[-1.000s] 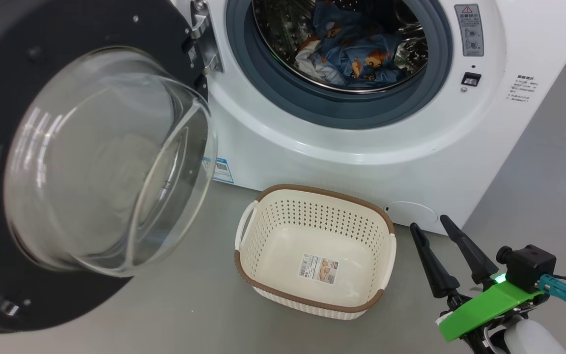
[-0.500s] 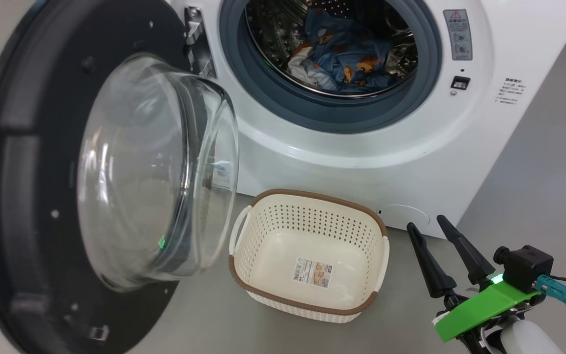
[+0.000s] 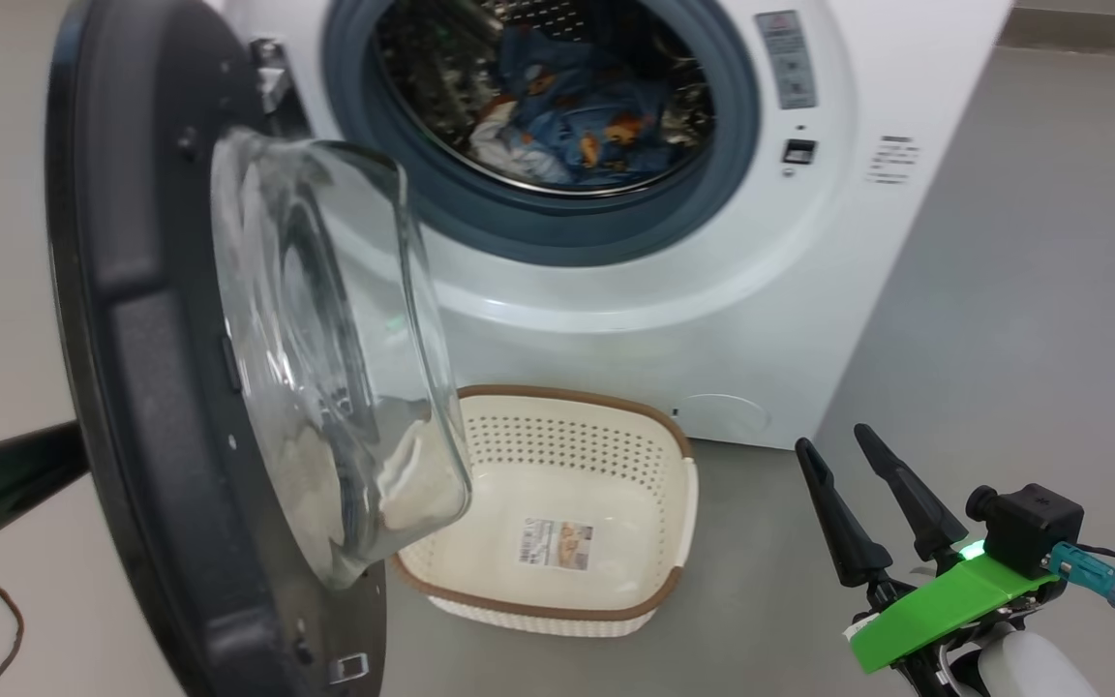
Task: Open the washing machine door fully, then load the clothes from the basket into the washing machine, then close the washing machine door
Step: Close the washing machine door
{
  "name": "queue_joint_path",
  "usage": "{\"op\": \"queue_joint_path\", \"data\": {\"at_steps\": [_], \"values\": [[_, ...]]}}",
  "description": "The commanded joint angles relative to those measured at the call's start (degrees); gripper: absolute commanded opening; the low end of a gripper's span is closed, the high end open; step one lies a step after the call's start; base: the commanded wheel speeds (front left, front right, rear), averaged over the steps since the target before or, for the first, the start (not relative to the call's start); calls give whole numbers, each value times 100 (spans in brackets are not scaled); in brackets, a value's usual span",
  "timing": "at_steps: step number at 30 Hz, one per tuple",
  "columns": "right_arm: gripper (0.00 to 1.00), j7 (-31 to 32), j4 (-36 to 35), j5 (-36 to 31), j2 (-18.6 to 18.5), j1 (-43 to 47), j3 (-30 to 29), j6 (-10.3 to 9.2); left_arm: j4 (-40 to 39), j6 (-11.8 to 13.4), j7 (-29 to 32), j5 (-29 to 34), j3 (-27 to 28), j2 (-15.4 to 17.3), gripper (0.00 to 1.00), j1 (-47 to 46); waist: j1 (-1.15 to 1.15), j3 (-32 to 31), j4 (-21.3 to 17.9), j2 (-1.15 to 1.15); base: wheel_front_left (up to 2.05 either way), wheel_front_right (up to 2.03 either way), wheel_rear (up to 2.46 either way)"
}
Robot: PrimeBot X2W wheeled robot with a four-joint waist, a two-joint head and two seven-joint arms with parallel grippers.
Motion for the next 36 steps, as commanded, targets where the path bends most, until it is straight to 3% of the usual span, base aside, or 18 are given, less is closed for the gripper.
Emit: {"op": "queue_joint_path", "data": {"at_steps": [1, 10, 22, 36], "values": [[100, -27, -124, 32, -2, -36, 91, 9, -238, 6, -7, -75, 122, 144, 0, -108, 0, -38, -243, 0, 0, 0, 0], [100, -27, -97, 40, -8, 21, 112, 9, -326, -121, -228, -181, 57, -231, 0, -266, 0, -82, -820, 0, 0, 0, 0], [100, -27, -107, 48, 8, -15, 114, 9, -103, -499, -737, -24, -9, -494, 0, -586, 0, 7, -1490, 0, 0, 0, 0], [100, -27, -125, 23, 57, -74, 30, 9, 128, -819, -1031, 18, -14, -613, 0, -846, 0, 143, -1733, 0, 0, 0, 0]]}}
